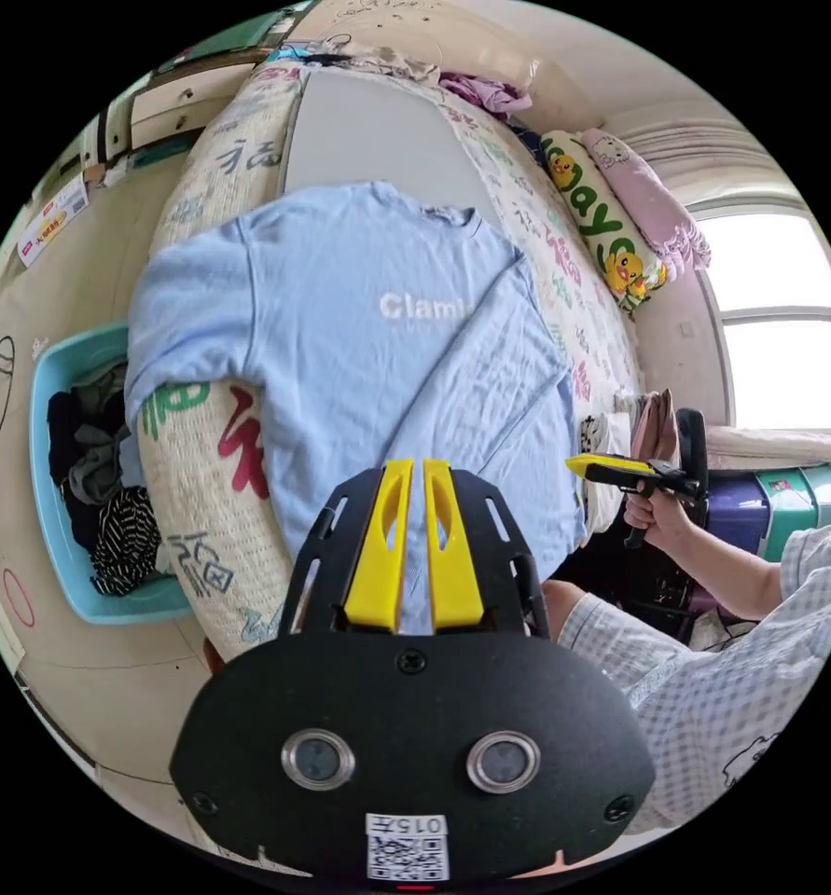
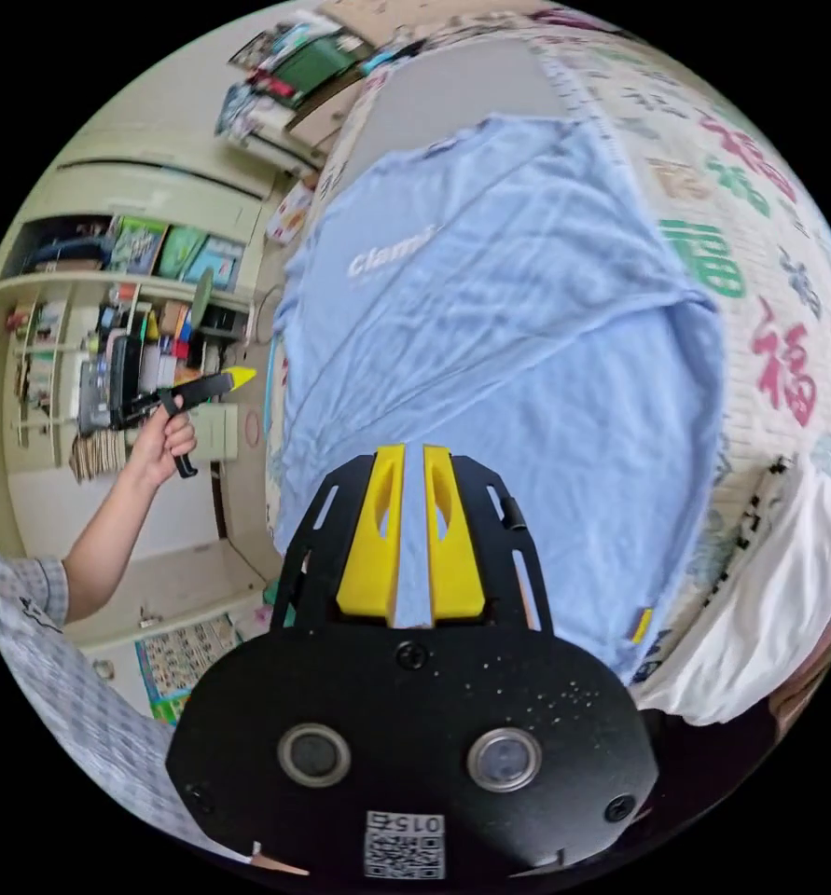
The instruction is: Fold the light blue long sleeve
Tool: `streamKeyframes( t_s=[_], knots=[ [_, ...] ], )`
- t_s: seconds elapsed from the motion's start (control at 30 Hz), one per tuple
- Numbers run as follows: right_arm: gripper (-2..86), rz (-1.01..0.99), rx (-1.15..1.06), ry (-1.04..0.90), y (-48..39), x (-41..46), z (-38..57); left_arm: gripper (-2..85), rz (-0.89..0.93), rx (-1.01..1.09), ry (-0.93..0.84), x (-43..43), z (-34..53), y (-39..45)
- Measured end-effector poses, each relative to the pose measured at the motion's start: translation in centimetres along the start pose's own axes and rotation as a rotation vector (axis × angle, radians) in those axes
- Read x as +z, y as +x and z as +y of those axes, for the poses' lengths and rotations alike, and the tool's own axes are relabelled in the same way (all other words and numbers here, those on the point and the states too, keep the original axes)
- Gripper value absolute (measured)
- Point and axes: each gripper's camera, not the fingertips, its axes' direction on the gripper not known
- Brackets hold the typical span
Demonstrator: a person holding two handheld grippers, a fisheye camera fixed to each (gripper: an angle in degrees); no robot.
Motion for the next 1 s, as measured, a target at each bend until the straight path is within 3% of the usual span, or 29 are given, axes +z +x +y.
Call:
streamKeyframes(
  t_s=[0.23,0.47,0.77,1.0],
  knots=[
    [8.0,-0.065,0.206,0.171,14.3,-8.4,-2.4,3.4,0.011,0.081,0.061,0.8,-15.4,11.5],
    [9.4,-0.202,0.294,0.187,24.1,-11.3,-4.1,8.0,0.004,0.112,-0.064,5.9,-27.6,22.2],
    [12.1,-0.392,0.361,0.179,32.2,-14.4,-5.1,9.2,-0.135,0.127,-0.134,7.9,-36.4,31.9],
    [8.7,-0.452,0.452,0.194,37.4,-16.5,-5.7,7.2,-0.256,0.244,-0.227,7.1,-39.7,37.4]
  ],
)
